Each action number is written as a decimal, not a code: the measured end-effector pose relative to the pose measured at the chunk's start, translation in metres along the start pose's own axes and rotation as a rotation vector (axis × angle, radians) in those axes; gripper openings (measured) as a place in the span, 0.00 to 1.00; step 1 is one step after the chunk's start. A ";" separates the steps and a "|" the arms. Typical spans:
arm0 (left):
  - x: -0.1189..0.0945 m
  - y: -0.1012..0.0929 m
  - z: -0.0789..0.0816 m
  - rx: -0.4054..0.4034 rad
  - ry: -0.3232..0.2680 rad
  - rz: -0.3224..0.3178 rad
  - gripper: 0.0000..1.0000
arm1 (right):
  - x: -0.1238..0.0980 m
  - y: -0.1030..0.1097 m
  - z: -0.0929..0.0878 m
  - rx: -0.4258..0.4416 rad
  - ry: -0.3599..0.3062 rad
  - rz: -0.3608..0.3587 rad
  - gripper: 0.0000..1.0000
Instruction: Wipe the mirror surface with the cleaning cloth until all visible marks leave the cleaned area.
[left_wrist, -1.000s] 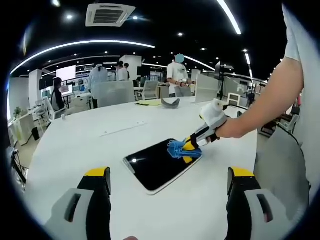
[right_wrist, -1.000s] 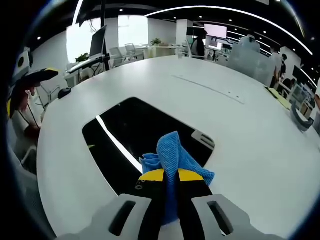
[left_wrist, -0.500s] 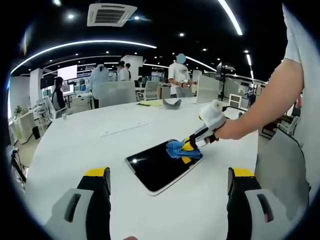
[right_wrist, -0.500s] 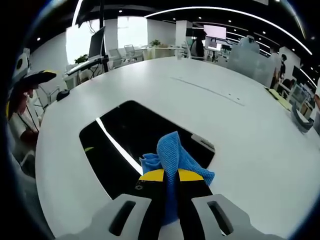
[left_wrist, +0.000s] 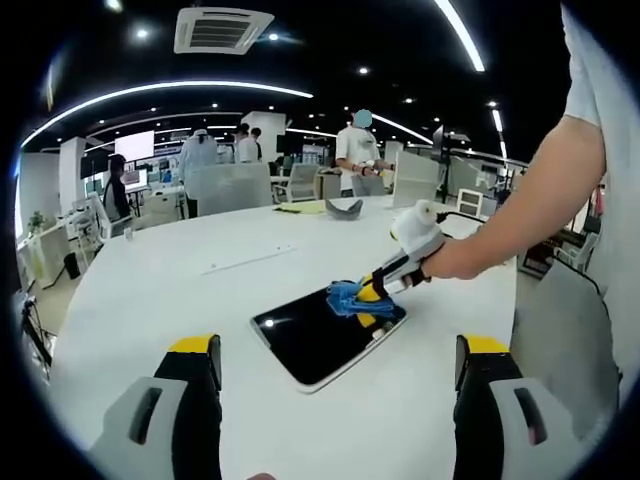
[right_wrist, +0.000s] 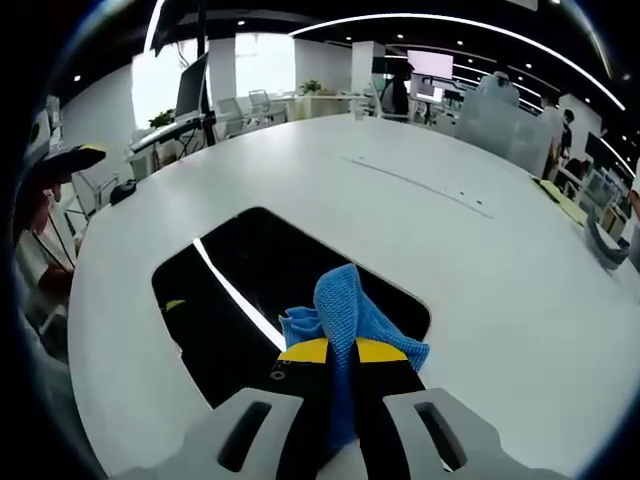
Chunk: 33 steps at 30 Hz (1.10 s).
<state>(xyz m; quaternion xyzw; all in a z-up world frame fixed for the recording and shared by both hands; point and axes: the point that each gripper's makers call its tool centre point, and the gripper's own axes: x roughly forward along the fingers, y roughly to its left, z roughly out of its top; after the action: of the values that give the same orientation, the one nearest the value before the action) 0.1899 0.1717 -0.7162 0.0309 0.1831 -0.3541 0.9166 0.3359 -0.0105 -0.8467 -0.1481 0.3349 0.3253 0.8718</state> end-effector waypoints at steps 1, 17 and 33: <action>0.000 0.000 0.000 0.001 0.000 0.001 0.98 | 0.000 0.000 0.001 -0.001 0.000 0.001 0.03; -0.002 0.002 -0.003 -0.009 0.002 0.008 0.98 | 0.010 -0.002 0.010 -0.021 0.012 0.011 0.03; -0.002 0.005 -0.003 -0.016 -0.002 0.015 0.98 | 0.018 -0.004 0.016 -0.037 0.021 0.024 0.03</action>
<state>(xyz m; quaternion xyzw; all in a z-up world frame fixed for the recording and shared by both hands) 0.1912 0.1775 -0.7191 0.0245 0.1849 -0.3460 0.9195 0.3560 0.0028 -0.8467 -0.1637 0.3396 0.3404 0.8614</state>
